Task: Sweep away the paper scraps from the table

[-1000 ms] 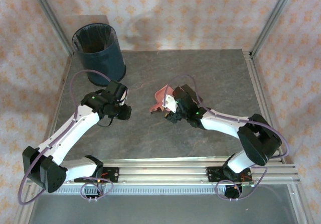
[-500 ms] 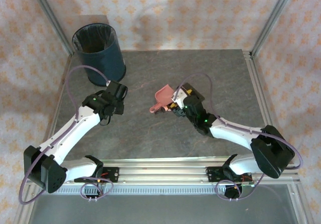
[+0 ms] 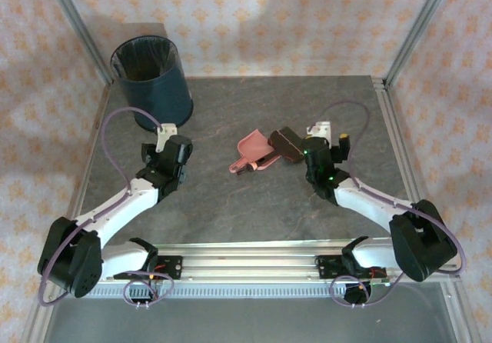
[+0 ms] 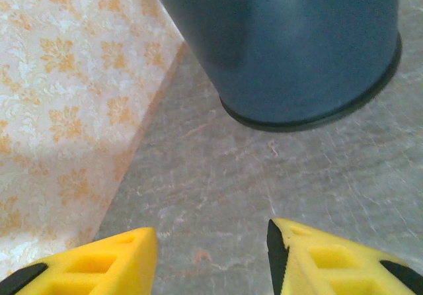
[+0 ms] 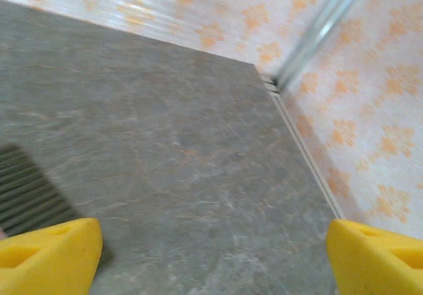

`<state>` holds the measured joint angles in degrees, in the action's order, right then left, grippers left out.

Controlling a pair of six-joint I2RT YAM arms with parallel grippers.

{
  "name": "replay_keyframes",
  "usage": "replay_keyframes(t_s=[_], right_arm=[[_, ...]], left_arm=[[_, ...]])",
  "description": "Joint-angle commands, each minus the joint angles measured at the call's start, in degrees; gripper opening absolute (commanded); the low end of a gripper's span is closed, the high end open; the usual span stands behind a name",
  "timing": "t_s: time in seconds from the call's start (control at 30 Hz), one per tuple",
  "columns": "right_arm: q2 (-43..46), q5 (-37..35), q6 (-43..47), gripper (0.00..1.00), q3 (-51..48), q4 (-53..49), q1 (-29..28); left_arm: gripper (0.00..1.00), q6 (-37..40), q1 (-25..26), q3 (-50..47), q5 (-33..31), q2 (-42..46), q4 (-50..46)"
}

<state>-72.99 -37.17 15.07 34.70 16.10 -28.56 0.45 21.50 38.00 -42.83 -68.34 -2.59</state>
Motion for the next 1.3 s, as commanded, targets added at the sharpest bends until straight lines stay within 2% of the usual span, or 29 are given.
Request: replay_keyframes(t_s=[0.0,0.17,0.33,0.5,0.57,0.63,0.73,0.77,0.8,0.87,0.9,0.97,1.0,1.1,1.2,1.27], right_arm=[[1.33,-0.47,-5.38,0.88,-1.63,-2.47,3.18],[0.71,6.16,-7.38,0.88,-3.00,-0.36,8.51],[0.49,12.58,-8.20,0.88,-5.80,5.66,12.81],[-1.21,19.53,-9.62,0.88,-8.11,10.74,17.34],[-2.05,21.19,-9.77,0.88,-9.60,14.38,18.38],[-3.13,23.68,-10.27,0.88,-10.49,17.24,19.76],[-4.70,26.16,-10.48,0.89,-11.01,20.41,21.06],[-5.31,27.10,-9.67,0.88,-11.01,21.38,21.32],[-5.75,27.39,-9.26,0.89,-11.20,22.44,21.43],[-7.83,28.90,-8.92,0.88,-12.42,26.61,22.23],[-9.29,29.58,-9.05,0.88,-12.99,28.93,22.68],[-11.77,29.44,-9.40,0.89,-13.38,32.20,23.05],[-12.23,29.64,-9.80,0.89,-13.01,31.78,23.38],[-14.83,29.95,-11.23,0.91,-11.96,32.01,24.58],[-14.23,30.40,-11.71,1.00,-11.48,30.14,24.95],[-14.22,30.46,-11.76,1.00,-11.38,29.80,25.00]], left_arm=[[0.49,5.31,-3.31,-2.03,1.23,-2.13,14.14],[0.49,5.26,-7.70,-3.70,9.82,-6.86,19.83],[0.51,5.64,-10.56,-6.56,14.57,-11.20,28.46],[0.53,4.11,-13.47,-9.92,21.99,-13.09,36.20],[0.53,2.40,-14.88,-9.36,25.80,-12.66,34.23],[0.54,1.11,-16.33,-11.91,30.40,-13.75,40.74],[0.54,0.46,-17.34,-14.85,32.00,-18.30,49.18],[0.55,1.04,-17.52,-16.86,32.23,-20.03,55.84],[0.56,0.83,-17.59,-17.56,32.19,-19.54,56.95],[0.57,-0.56,-18.13,-17.00,31.90,-17.98,52.77],[0.58,-0.62,-18.18,-16.64,31.32,-18.65,53.30],[0.82,-0.64,-18.07,-16.05,30.34,-18.94,52.85],[0.99,-0.66,-18.07,-15.77,30.33,-18.69,51.77],[1.00,-0.54,-18.07,-16.19,30.32,-19.07,53.27],[1.00,-0.47,-18.07,-16.09,30.56,-19.03,53.05],[1.00,-0.45,-18.06,-16.02,30.76,-18.94,52.86]])
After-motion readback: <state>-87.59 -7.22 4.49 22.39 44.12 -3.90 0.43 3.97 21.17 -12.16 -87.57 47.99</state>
